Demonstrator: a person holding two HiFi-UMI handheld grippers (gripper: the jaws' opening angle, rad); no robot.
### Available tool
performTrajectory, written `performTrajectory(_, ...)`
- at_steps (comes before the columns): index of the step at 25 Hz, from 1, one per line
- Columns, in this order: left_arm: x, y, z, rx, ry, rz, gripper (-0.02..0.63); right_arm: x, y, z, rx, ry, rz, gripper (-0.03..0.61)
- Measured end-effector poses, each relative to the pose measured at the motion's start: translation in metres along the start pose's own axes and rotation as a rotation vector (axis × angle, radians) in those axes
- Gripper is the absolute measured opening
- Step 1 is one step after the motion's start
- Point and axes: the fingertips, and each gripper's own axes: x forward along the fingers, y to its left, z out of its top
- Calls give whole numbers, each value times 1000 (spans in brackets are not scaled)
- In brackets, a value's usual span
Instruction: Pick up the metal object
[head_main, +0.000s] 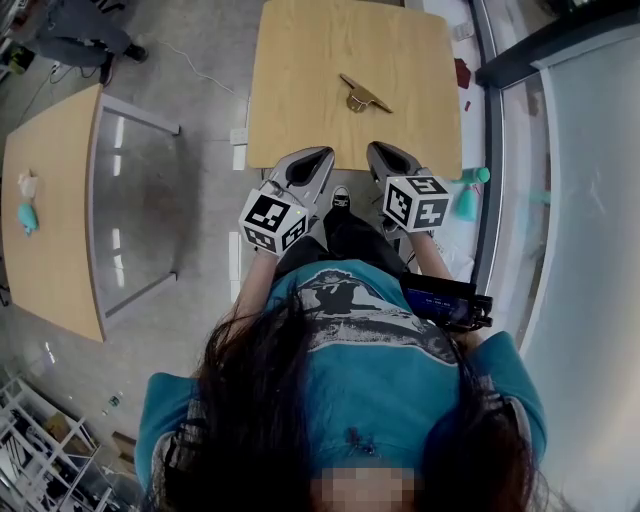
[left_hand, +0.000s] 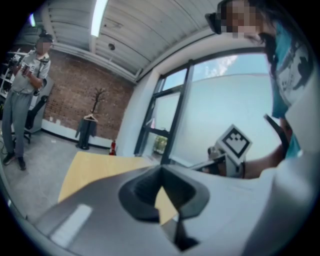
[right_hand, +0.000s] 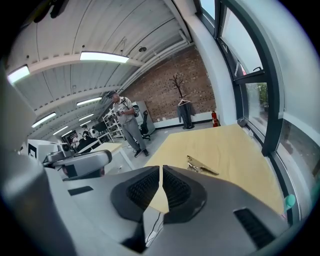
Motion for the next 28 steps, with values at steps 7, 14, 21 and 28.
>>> performTrajectory(7,65,33,-1,-29,34,24,3,71,-69,16,-136,118,-9,18)
performTrajectory(14,86,57,-1,-52,76,60,3,141,-103,5,-331,269,-3,163)
performTrajectory(21,93,82,-7,-87,110,119,3,204,-128,-25,-593,418,-50,189)
performTrajectory(28,86,100,-8,-104,130,158,3,235,-145,-45,-804,484,-166,181)
